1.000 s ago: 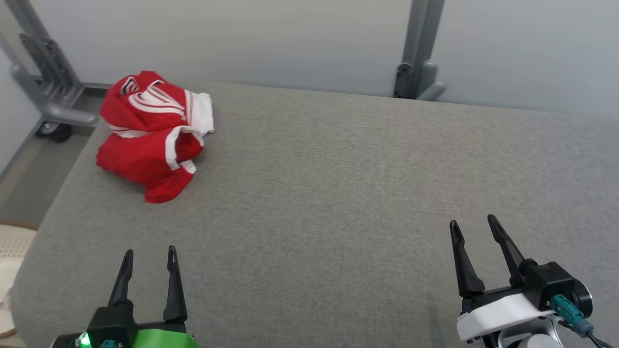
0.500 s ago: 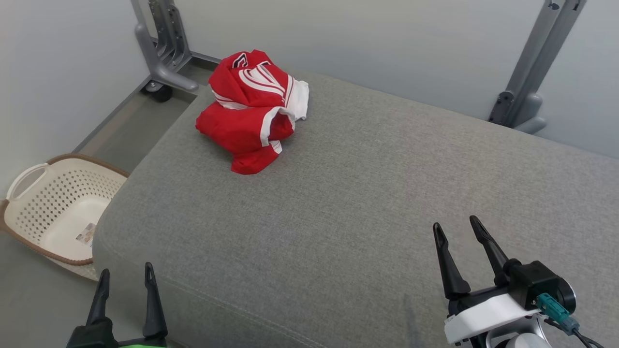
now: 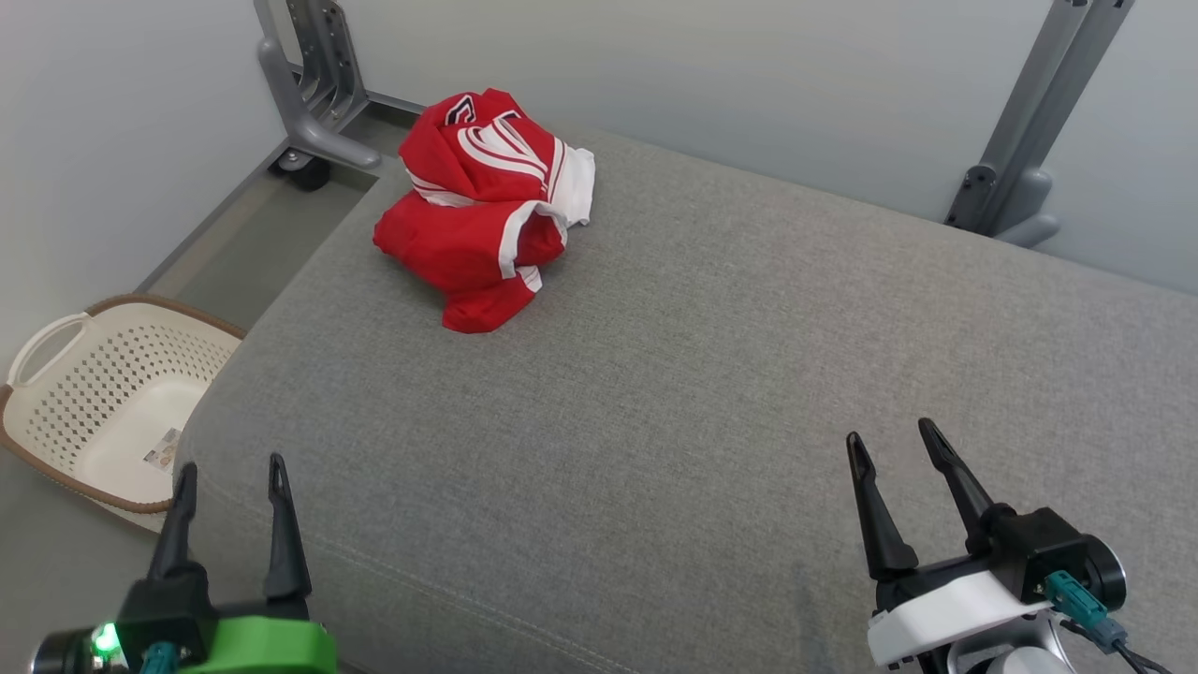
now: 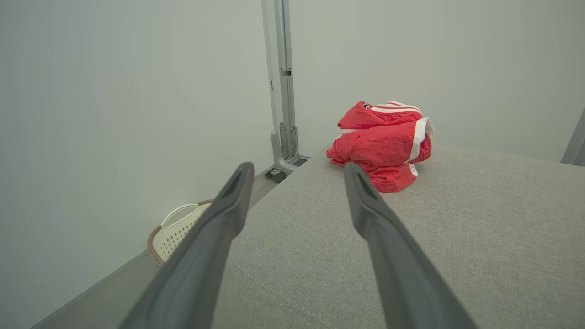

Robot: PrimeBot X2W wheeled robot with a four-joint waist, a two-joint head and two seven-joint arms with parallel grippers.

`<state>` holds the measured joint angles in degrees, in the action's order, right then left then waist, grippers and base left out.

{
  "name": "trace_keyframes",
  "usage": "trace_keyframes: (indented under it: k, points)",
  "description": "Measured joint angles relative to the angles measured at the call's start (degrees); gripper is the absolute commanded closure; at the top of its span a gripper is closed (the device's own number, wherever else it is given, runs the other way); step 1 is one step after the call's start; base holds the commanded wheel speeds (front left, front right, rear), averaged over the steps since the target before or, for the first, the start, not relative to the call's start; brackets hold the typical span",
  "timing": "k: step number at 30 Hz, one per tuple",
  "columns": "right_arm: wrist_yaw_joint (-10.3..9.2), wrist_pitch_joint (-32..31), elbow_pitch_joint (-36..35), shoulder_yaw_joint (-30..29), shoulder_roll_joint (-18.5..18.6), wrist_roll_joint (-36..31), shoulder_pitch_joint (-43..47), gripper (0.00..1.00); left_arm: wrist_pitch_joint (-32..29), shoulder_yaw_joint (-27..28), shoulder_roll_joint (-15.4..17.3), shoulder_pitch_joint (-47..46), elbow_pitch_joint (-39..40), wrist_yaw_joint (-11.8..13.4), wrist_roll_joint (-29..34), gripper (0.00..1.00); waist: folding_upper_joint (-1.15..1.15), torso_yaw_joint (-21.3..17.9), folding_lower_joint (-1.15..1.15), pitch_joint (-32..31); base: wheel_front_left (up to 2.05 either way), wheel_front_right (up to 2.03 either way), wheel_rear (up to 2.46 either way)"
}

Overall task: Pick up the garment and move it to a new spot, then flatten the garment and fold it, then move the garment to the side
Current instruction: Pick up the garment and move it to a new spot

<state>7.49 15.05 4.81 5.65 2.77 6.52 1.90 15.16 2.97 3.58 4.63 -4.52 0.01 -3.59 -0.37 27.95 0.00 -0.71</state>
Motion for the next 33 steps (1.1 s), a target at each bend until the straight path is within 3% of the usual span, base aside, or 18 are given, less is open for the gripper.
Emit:
trace_keyframes:
  k: [8,18,30,33]
  points:
    - [0.0,0.0,-0.81,-0.43,0.0,-3.41,-2.83,0.0,0.02,0.34,3.8,-13.45,-4.01,-3.02,0.44,0.0,0.0,-2.65,0.0,4.53,0.0,0.0,0.0]
    - [0.0,0.0,-2.36,0.48,-0.02,-6.87,-7.79,0.0,-3.07,-7.62,10.05,-39.1,-23.41,-7.04,1.56,0.0,0.0,-8.83,0.0,12.12,0.0,0.0,0.0]
    - [0.0,0.0,-5.94,-0.91,0.01,-9.77,-9.65,0.0,-4.76,-15.77,11.4,-50.96,-40.45,-7.39,-0.67,0.0,0.0,-14.51,0.0,19.38,0.0,0.0,0.0]
    - [0.0,0.0,-6.48,-1.25,0.01,-10.85,-9.91,0.0,-4.39,-16.26,12.16,-52.83,-44.72,-5.53,0.57,0.0,0.0,-15.65,0.01,21.25,0.0,0.0,0.0]
